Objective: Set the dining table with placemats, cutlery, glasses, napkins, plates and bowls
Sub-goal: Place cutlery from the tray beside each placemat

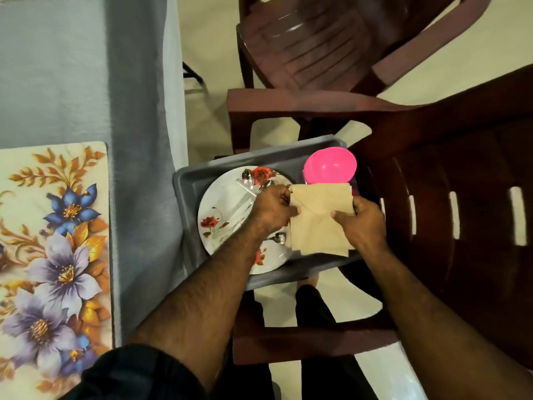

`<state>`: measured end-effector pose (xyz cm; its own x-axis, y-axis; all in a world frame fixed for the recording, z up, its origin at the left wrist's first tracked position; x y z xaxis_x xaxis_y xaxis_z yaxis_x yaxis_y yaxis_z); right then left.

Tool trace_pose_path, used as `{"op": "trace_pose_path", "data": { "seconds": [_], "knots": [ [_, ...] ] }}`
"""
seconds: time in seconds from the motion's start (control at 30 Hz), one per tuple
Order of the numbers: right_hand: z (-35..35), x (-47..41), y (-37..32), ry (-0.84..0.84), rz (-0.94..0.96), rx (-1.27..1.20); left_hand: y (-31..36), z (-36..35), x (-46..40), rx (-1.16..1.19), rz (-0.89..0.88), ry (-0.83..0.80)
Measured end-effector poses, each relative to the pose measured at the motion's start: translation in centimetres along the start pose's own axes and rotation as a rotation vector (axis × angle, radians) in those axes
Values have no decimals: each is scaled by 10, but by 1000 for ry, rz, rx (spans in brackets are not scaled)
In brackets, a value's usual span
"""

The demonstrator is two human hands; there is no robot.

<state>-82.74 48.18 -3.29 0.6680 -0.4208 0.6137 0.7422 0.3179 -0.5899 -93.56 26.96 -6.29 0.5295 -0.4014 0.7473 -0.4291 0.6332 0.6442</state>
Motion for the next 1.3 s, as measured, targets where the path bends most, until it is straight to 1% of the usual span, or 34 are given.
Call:
{"op": "trace_pose_path", "data": {
  "seconds": [0.13, 0.3, 0.4, 0.47, 0.5, 0.53, 0.6, 0.7, 0.77, 0.87, 0.97, 1.07, 1.2, 1.3],
  "knots": [
    [33, -1, 26, 57, -60, 233, -3, -45, -4, -91, 60, -68],
    [34, -11, 26, 39, -53, 399, -4, -48, -8, -143, 94, -5],
    [38, -2, 7, 129, 16, 613, -8, -34, -7, -177, 79, 37],
    [35, 11, -11, 219, 88, 800, -11, -20, 0, -241, 61, 59],
    [30, 19, -22, 246, 133, 843, -15, -10, 7, -277, 63, 70],
    [22, 26, -32, 246, 178, 848, -21, 0, 14, -311, 71, 85],
    [-4, 34, -51, 175, 264, 805, -38, 24, 30, -391, 113, 118],
    [-57, 38, -72, -12, 352, 698, -65, 57, 51, -537, 191, 157],
    [-96, 39, -77, -143, 373, 671, -84, 73, 58, -612, 225, 160],
    [-143, 37, -70, -262, 341, 745, -103, 82, 60, -694, 217, 112],
    [-166, 29, -58, -279, 283, 803, -113, 82, 55, -717, 179, 88],
    [-171, 14, -56, -252, 247, 775, -112, 83, 46, -721, 111, 139],
    [-169, -3, -63, -267, 245, 785, -100, 83, 34, -742, 19, 228],
    [-165, -9, -65, -269, 234, 807, -90, 76, 19, -808, -10, 236]
  ]
}}
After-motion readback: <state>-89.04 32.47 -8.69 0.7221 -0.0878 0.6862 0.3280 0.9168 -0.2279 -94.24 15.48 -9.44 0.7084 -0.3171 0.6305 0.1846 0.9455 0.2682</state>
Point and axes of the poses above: each hand's wrist, its own x-axis away from the middle knuckle, its own z-axis out of the back of the hand, y = z × x, the point moved 8 cm from there along -x, towards the middle knuckle, and after that the axes turned 10 degrees about -y, right-handed, at the moved point
